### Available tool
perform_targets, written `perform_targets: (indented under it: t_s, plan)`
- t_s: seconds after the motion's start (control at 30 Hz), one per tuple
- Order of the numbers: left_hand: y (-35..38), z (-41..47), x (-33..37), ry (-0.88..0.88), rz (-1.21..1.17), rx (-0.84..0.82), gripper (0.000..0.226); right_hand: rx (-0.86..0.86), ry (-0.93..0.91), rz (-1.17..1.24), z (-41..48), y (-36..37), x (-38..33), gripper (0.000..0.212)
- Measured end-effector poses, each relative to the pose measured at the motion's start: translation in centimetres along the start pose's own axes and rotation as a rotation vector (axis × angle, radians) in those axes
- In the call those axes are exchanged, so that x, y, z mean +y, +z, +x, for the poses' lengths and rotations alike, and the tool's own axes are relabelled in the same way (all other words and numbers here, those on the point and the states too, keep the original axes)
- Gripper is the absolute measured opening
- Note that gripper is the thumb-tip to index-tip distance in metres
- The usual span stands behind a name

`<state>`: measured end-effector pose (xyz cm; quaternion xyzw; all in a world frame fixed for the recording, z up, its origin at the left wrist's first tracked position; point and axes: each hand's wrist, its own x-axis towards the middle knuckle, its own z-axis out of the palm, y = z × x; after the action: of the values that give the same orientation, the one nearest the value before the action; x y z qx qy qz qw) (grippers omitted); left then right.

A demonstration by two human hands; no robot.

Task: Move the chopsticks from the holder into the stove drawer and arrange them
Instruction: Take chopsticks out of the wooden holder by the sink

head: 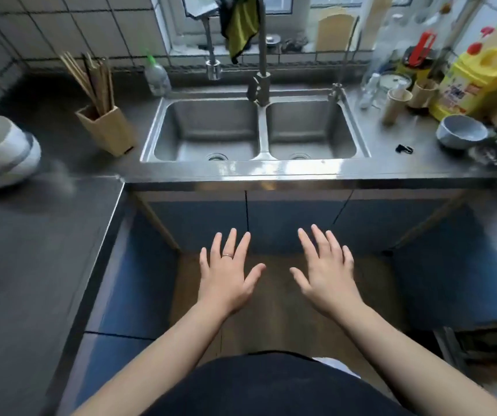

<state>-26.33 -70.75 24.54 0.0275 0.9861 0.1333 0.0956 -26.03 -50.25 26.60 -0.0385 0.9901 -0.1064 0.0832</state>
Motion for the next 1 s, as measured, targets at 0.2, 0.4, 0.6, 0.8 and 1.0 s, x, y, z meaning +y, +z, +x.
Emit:
perform_targets:
  t_s: [0.2,0.4,0.6,0.8,1.0]
  plan:
    - [-3.3,1.0,-8.0,-0.236,-0.123,0.11,0.071,-0.033,-0.212,-0.039,7.1,-0.2,-8.2,0.074]
    - [-5.9,4.5,-13.6,-0.405,-0.195,0.217,0.07,-0.024,-0.385,-0.019,15.3,-0.5,-14.1,0.074]
    - [-9.2,11.0,-17.7,-0.531,-0.193,0.288,0.069,-0.04,-0.51,-0.019,24.9,-1.8,-19.1,0.072]
    - [-12.6,17.9,-21.4,-0.647,-0.265,0.367,0.068,-0.031,-0.606,-0.011,34.0,-3.4,-23.9,0.072]
    - [-16.2,22.8,-26.0,-0.69,-0.396,0.462,0.072,-0.075,-0.599,0.115,40.3,-4.7,-29.5,0.072]
